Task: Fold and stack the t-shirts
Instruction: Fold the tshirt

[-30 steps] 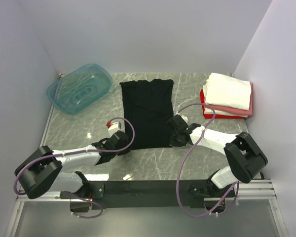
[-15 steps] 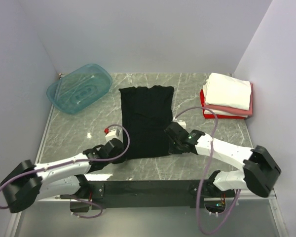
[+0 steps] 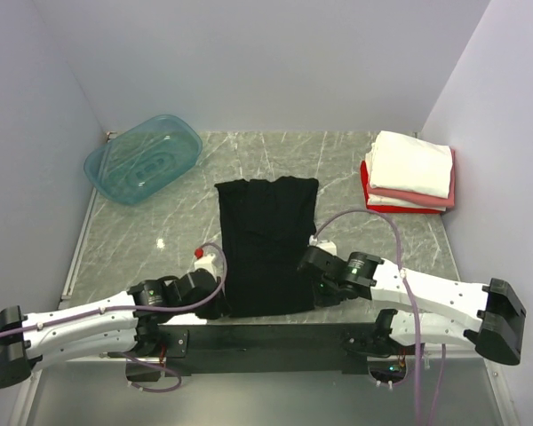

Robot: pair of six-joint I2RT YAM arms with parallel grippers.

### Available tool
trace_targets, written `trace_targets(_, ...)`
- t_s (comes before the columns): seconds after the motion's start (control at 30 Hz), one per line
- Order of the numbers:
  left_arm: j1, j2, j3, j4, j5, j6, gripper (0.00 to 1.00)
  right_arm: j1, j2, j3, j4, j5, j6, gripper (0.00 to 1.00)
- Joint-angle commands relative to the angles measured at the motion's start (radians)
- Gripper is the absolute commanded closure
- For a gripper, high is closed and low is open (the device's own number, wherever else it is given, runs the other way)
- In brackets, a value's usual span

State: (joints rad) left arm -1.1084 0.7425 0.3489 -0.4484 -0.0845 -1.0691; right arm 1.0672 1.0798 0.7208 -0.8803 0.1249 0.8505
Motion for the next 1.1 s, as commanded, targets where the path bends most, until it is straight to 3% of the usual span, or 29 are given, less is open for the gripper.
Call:
trace_targets(0.0, -0.070, 0.011, 0.059, -0.067, 0.072, -0.028, 0.99, 0.042, -0.055, 0.057, -0.160, -0.066, 0.019, 1.00)
trace_targets(0.17, -0.182, 0.024, 0.153, -0.167, 0.097, -0.012, 0.99, 0.096, -0.112, 0.080, -0.207, -0.165, -0.011, 1.00)
trace_targets(0.37, -0.223, -0.023, 0.183, -0.188, 0.231, 0.018, 0.99, 0.158, -0.139, 0.123, -0.299, -0.229, -0.053, 1.00)
trace_targets(0.63, -0.260, -0.112, 0.239, -0.230, 0.252, 0.012, 0.99, 0.234, -0.161, 0.233, -0.396, -0.245, -0.048, 1.00)
trace_targets(0.9, -0.260, -0.227, 0.329, -0.299, 0.135, -0.032, 0.99, 0.244, -0.179, 0.379, -0.471, -0.174, -0.024, 1.00)
trace_targets(1.07, -0.260, -0.227, 0.318, -0.248, 0.016, -0.052, 0.99, 0.241, -0.146, 0.448, -0.497, -0.019, 0.002, 1.00)
